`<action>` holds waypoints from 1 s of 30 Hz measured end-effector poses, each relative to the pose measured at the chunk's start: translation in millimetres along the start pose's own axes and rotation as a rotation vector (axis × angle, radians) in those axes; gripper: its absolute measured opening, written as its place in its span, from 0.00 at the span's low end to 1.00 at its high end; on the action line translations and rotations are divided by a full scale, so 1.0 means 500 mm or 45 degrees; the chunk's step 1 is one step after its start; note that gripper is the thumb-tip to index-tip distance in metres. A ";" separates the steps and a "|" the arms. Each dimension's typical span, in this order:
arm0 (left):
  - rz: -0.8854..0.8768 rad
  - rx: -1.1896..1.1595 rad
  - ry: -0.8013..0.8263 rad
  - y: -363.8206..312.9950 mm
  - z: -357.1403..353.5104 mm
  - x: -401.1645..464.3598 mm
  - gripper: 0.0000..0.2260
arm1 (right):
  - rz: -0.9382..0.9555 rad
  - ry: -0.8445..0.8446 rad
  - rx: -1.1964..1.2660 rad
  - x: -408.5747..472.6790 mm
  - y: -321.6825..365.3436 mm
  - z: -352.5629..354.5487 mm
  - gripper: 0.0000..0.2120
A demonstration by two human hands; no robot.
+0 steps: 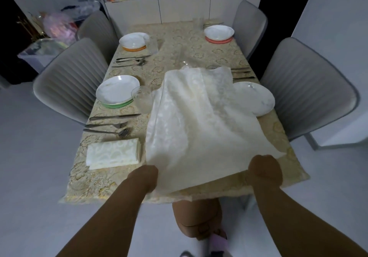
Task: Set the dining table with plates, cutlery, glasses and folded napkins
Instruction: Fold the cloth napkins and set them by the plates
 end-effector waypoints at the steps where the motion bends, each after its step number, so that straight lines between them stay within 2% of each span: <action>1: 0.009 -0.056 -0.073 0.001 0.008 -0.004 0.15 | 0.009 -0.008 0.058 -0.007 -0.007 0.001 0.14; 4: -0.076 -0.214 -0.492 -0.009 0.046 -0.023 0.16 | 0.017 0.117 0.032 -0.014 -0.003 -0.006 0.10; 6: -0.291 -0.256 -0.651 -0.044 0.047 -0.038 0.21 | 0.032 0.237 -0.015 -0.005 0.020 -0.012 0.16; 8: -0.489 -0.250 -0.580 -0.089 0.018 -0.047 0.31 | 0.007 0.397 0.095 0.017 0.052 -0.004 0.18; 10: -0.541 -0.184 -0.479 -0.117 -0.021 -0.042 0.39 | -0.001 0.456 0.074 0.036 0.080 0.016 0.13; 11: -0.543 -0.158 -0.462 -0.122 -0.035 -0.038 0.39 | -0.015 0.490 0.065 0.041 0.094 0.027 0.12; 13: -0.534 -0.164 -0.476 -0.121 -0.041 -0.037 0.33 | 0.075 0.534 -0.055 0.052 0.117 0.039 0.11; 16: -0.519 -0.294 -0.547 -0.097 -0.010 -0.039 0.12 | 0.182 0.496 -0.088 0.079 0.137 0.050 0.08; 18: -0.495 -0.407 -0.579 -0.070 0.016 -0.036 0.10 | 0.247 0.434 -0.100 0.093 0.154 0.051 0.04; 20: -0.484 -0.447 -0.479 -0.055 0.029 -0.031 0.23 | 0.459 0.249 -0.394 0.109 0.181 0.046 0.09; 22: -0.514 -0.299 -0.260 -0.065 0.015 -0.031 0.38 | 0.701 0.098 -0.712 0.115 0.207 0.027 0.17; 24: -0.550 -0.082 -0.190 -0.083 -0.003 -0.034 0.44 | 0.791 0.050 -0.798 0.130 0.224 0.003 0.20; 25: -0.564 -0.040 -0.221 -0.089 -0.004 -0.033 0.41 | 0.791 0.041 -0.769 0.139 0.237 -0.003 0.19; 27: -0.552 -0.134 -0.292 -0.085 0.006 -0.023 0.28 | 0.665 0.085 -0.633 0.167 0.261 -0.011 0.15; 28: -0.514 -0.253 -0.302 -0.077 0.018 -0.013 0.21 | 0.624 0.117 -0.593 0.177 0.273 -0.019 0.14; 30: -0.358 -0.561 -0.289 -0.051 0.055 0.015 0.11 | 0.718 0.108 -0.655 0.192 0.297 -0.043 0.16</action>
Point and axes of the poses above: each hand's wrist, its own x-axis towards the middle knuckle, its own z-axis out of the back of the hand, y = z × x, the point moved 6 cm from there along x, towards the middle knuckle, and after that the axes turned 1 degree about -x, right-handed, at the moved point
